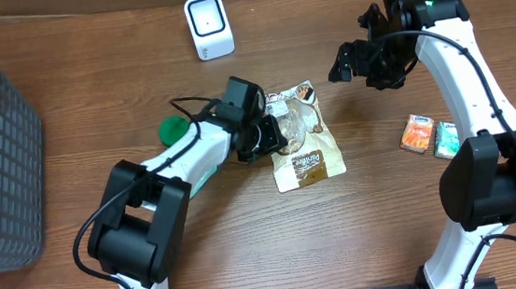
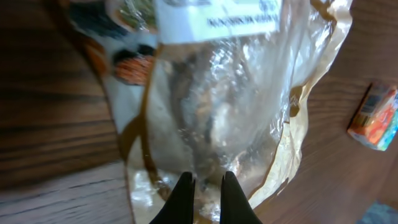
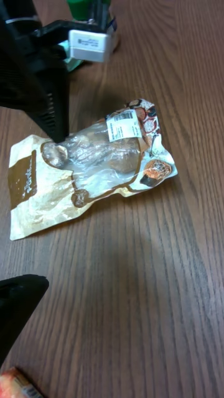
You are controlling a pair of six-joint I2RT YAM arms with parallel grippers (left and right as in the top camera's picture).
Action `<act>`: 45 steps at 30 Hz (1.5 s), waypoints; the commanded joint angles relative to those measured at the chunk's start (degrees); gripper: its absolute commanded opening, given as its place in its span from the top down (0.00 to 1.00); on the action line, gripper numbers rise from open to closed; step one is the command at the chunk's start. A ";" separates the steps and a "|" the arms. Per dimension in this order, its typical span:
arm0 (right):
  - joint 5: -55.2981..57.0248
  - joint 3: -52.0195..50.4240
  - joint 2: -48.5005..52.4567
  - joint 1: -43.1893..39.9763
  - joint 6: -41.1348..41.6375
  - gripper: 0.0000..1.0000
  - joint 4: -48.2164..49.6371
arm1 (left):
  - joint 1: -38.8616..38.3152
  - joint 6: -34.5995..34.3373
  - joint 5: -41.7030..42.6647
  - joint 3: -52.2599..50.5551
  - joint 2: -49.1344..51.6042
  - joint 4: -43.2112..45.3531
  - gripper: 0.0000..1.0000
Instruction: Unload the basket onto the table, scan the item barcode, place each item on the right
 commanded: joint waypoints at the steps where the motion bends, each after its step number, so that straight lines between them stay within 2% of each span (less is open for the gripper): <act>1: -0.11 -1.77 0.96 0.28 -0.09 0.18 0.57 | -1.51 1.18 -5.25 -0.46 0.35 -0.66 0.96; 7: -0.24 -4.63 0.96 0.28 -0.07 0.18 1.40 | -2.29 -11.65 -14.38 -0.57 0.35 -8.15 0.96; 16: -2.95 -11.61 0.96 0.28 -0.15 0.18 7.02 | -2.27 -12.44 -13.99 -0.81 0.35 -8.66 0.96; 18: -2.95 -12.92 0.96 0.28 -0.15 0.18 8.26 | -2.27 -10.62 -13.05 -0.81 0.35 -7.39 0.96; 24: -2.80 -14.01 0.96 0.20 -0.59 0.18 8.96 | 1.84 0.87 1.25 0.68 -0.92 1.05 0.96; 28: -2.69 -14.01 0.96 0.15 -0.55 0.18 9.31 | 3.96 6.12 6.86 1.68 -1.70 3.80 0.96; 35: -2.91 -14.01 0.96 0.24 -0.50 0.18 10.34 | 2.40 8.72 3.56 1.66 0.44 6.21 0.96; 41: -2.89 -14.01 0.96 0.22 -0.50 0.18 10.19 | 1.60 8.61 6.36 1.66 3.19 13.42 0.96; 45: -2.89 -14.01 0.96 0.22 -0.50 0.18 9.88 | 1.68 8.33 4.31 1.66 3.26 10.84 0.96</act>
